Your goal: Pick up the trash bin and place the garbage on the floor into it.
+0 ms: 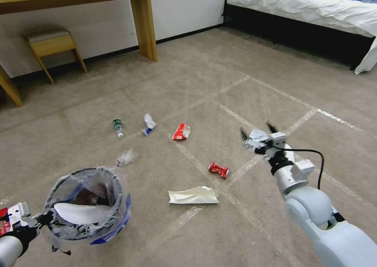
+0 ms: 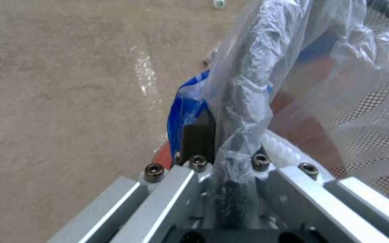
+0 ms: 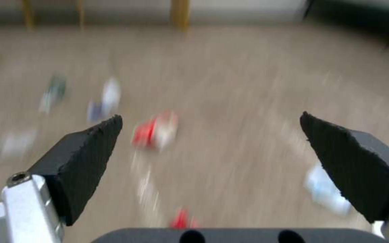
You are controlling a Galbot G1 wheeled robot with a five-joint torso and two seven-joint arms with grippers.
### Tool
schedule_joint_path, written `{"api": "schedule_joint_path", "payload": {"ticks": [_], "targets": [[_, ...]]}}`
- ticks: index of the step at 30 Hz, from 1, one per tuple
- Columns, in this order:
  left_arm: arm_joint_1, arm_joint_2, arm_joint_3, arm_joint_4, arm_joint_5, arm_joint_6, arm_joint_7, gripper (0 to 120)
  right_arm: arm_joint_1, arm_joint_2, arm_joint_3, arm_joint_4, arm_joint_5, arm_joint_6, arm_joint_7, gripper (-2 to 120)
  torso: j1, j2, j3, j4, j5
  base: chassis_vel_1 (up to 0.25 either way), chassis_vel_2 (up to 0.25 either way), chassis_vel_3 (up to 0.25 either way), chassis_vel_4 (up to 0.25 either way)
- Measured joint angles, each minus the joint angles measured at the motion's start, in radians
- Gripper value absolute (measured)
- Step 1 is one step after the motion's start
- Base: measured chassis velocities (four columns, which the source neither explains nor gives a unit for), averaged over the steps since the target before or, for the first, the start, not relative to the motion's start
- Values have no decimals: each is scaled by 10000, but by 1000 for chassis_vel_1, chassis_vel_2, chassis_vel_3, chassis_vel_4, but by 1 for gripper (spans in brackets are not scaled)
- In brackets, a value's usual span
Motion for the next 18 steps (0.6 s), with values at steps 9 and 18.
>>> {"api": "schedule_joint_path", "payload": {"ticks": [9,18], "targets": [[36,-126,-27,-61,18,1,-3,1,2170,-1114,-3044,-982,231,-2903,-1480,100,0,0,1,4,2,0,0,0,0],[264,-507,-109,-320,128,1,-8,1,4300,-1080,-5156,-3314,-2740,-1509,-6959,100,0,0,1,1,3,0,0,0,0]]}}
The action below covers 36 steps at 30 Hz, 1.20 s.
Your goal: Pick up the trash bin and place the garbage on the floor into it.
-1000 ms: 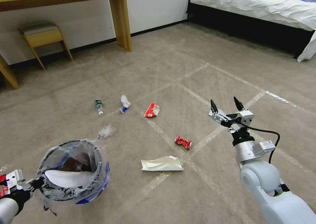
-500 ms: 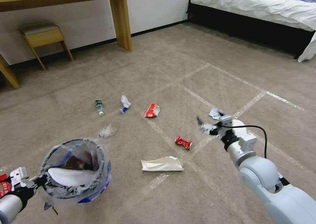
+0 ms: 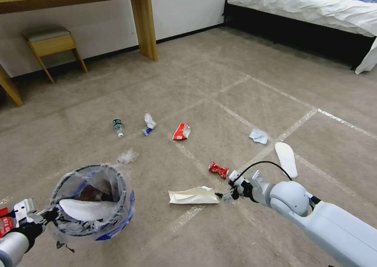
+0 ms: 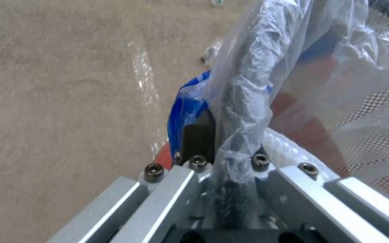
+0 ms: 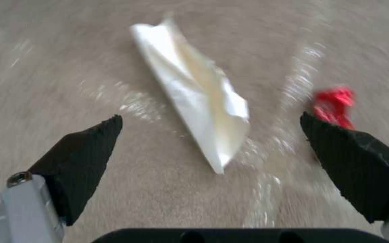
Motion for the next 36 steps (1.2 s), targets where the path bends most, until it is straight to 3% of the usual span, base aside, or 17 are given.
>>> {"api": "schedule_joint_path", "payload": {"ticks": [1,6,15,17,36], "targets": [[94,-140,-58,-52,59,0,6,1,484,175,-470,-478,-441,402,-694,100,0,0,0,5,-2,0,0,0,0],[300,-435,-232,-205,142,0,13,1,1394,847,-1613,-1609,-1199,1078,-1425,100,0,0,0,5,-1,0,0,0,0],[499,-635,-516,-328,114,0,25,1,2176,1749,-2843,-3162,-1453,1979,-1577,100,0,0,0,3,-1,0,0,0,0],[505,-724,-537,-312,106,0,38,1,2463,2227,-3153,-3985,-1499,2418,-1673,100,-1,0,0,4,-1,0,0,0,0],[460,-745,-469,-63,114,0,168,1,2559,3484,-3289,-6057,-2254,3439,-1318,100,-1,0,0,3,-1,0,0,0,0]]}}
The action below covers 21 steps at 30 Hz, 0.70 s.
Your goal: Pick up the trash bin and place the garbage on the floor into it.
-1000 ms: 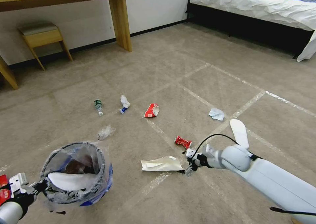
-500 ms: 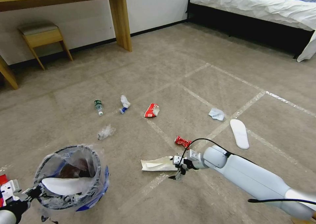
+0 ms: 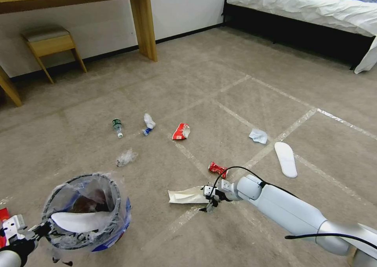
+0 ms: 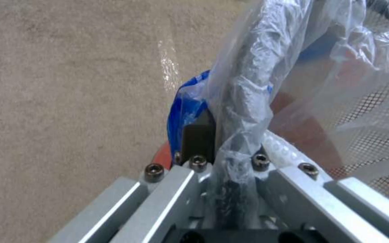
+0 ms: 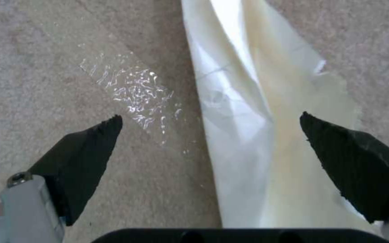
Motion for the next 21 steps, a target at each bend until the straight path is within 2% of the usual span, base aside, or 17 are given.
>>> {"api": "schedule_joint_path", "payload": {"ticks": [9,12,17,21], "targets": [[85,52,-31,24,0,-9,37,1,-72,781,124,-876,-190,296,101,100,0,0,0,1,0,0,0,0,0],[105,11,-12,45,3,-22,46,1,-104,1319,258,-1382,-360,508,154,100,0,0,-1,0,-1,0,0,0,0],[167,-23,-4,116,33,-56,110,1,-104,1809,415,-1899,-654,811,224,100,-1,0,-1,1,-1,0,0,0,0],[206,-22,-22,142,45,-85,166,1,-79,1969,472,-2145,-776,993,307,100,0,0,-1,1,-1,0,0,0,0]]}}
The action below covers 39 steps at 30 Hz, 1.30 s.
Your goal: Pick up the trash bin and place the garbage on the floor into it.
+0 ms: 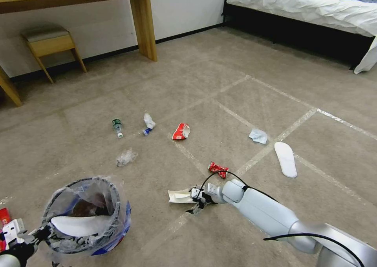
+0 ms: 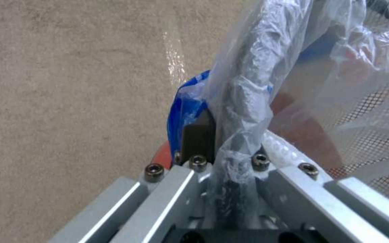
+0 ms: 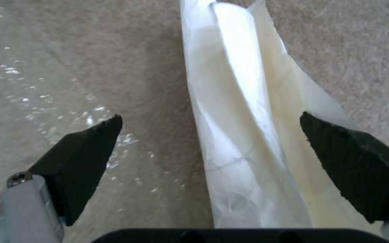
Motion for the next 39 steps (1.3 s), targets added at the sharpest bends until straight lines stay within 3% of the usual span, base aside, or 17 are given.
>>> {"api": "schedule_joint_path", "payload": {"ticks": [19,39], "targets": [[-137,94,51,250,33,-53,112,1,182,438,180,-1023,-292,567,808,99,0,0,0,0,1,0,0,0,0],[-125,69,88,298,132,-87,208,1,-18,207,241,-828,-255,798,1107,25,0,0,0,0,1,0,0,0,0]]}}
